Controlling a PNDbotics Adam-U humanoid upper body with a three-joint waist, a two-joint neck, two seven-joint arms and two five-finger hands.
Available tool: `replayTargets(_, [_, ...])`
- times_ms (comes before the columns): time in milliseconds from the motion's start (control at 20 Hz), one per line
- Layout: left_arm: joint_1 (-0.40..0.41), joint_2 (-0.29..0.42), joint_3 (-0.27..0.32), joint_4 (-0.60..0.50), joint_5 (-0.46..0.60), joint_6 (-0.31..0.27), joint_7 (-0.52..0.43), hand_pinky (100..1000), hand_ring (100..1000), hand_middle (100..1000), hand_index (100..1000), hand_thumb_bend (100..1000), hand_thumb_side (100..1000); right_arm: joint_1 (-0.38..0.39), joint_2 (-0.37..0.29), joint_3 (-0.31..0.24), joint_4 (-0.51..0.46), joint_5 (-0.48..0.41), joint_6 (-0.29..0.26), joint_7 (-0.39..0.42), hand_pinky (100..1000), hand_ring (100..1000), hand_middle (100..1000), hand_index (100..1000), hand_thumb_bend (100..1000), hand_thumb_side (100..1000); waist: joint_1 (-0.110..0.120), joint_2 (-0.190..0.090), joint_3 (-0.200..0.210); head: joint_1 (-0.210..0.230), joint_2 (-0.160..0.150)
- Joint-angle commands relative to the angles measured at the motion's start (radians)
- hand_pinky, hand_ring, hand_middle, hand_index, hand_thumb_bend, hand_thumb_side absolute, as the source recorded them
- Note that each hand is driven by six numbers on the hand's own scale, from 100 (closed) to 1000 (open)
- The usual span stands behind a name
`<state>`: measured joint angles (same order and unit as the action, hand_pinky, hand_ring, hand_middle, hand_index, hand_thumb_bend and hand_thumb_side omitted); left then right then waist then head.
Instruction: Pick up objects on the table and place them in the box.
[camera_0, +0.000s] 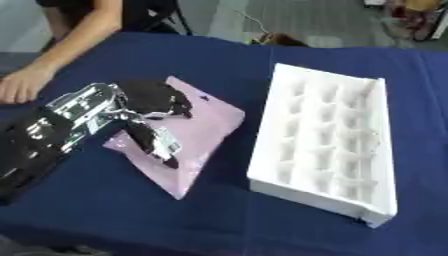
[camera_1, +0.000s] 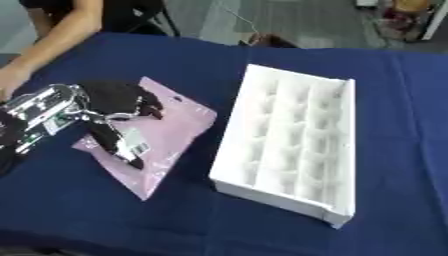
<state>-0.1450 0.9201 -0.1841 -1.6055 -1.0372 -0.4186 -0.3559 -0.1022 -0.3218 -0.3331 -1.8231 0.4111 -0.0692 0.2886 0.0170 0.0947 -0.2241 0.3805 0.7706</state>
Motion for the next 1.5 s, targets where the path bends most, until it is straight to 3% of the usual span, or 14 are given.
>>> replayTargets(50, [-0.001,0.01,-0.002,0.002,-0.042,-0.014,0.009,938,978,914,931,829,1000,-0.012,-0.013,-0.002,-0.012,-0.004,-0.004,-0.001,595,689,805,938,100,690,-0.003,-0.005,-0.001,0.008,-0.001])
replayTargets(600, [0.006,-0.001,-0.021,0.005,-0.097,-0.041,0.028,930,971,904,925,841,1000,-0.01,-0.012,0.0,-0.011,-0.004,-0.006,-0.001,596,689,805,939,100,690,-0.008,-0.005,0.002,0.011,-0.001])
replayTargets(1200, [0.015,-0.006,-0.025,-0.014,-0.116,-0.053,0.065,864,805,738,803,810,990,-0.01,-0.011,-0.003,-0.012,-0.002,-0.003,-0.004,595,689,805,939,100,689,-0.008,-0.006,0.005,0.01,-0.001])
replayTargets(1250, [0.016,-0.006,-0.025,-0.015,-0.114,-0.052,0.067,841,752,698,768,759,923,-0.01,-0.011,-0.003,-0.012,-0.002,-0.003,-0.004,595,689,805,939,100,689,-0.008,-0.006,0.005,0.01,-0.001])
replayTargets(1300, [0.016,-0.006,-0.025,-0.016,-0.112,-0.051,0.07,847,763,710,776,777,943,-0.01,-0.011,-0.003,-0.012,-0.002,-0.003,-0.004,595,689,805,939,100,689,-0.008,-0.006,0.005,0.01,-0.001])
replayTargets(1350, [0.016,-0.007,-0.025,-0.016,-0.11,-0.05,0.073,799,673,638,735,693,805,-0.01,-0.011,-0.003,-0.013,-0.002,-0.003,-0.004,595,689,805,939,100,689,-0.008,-0.006,0.005,0.01,-0.001])
replayTargets(1400, [0.017,-0.007,-0.025,-0.016,-0.106,-0.048,0.077,805,683,645,738,701,823,-0.01,-0.011,-0.003,-0.013,-0.002,-0.003,-0.004,595,689,805,939,100,689,-0.008,-0.006,0.005,0.009,-0.001])
replayTargets(1450, [0.017,-0.008,-0.025,-0.016,-0.104,-0.047,0.079,760,590,585,694,629,637,-0.01,-0.011,-0.003,-0.013,-0.002,-0.003,-0.004,596,689,805,939,100,688,-0.008,-0.006,0.005,0.009,-0.001])
replayTargets(1500, [0.017,-0.008,-0.026,-0.015,-0.102,-0.044,0.08,740,560,568,683,609,578,-0.01,-0.011,-0.003,-0.013,-0.002,-0.003,-0.004,596,689,805,939,100,688,-0.009,-0.006,0.005,0.009,-0.001])
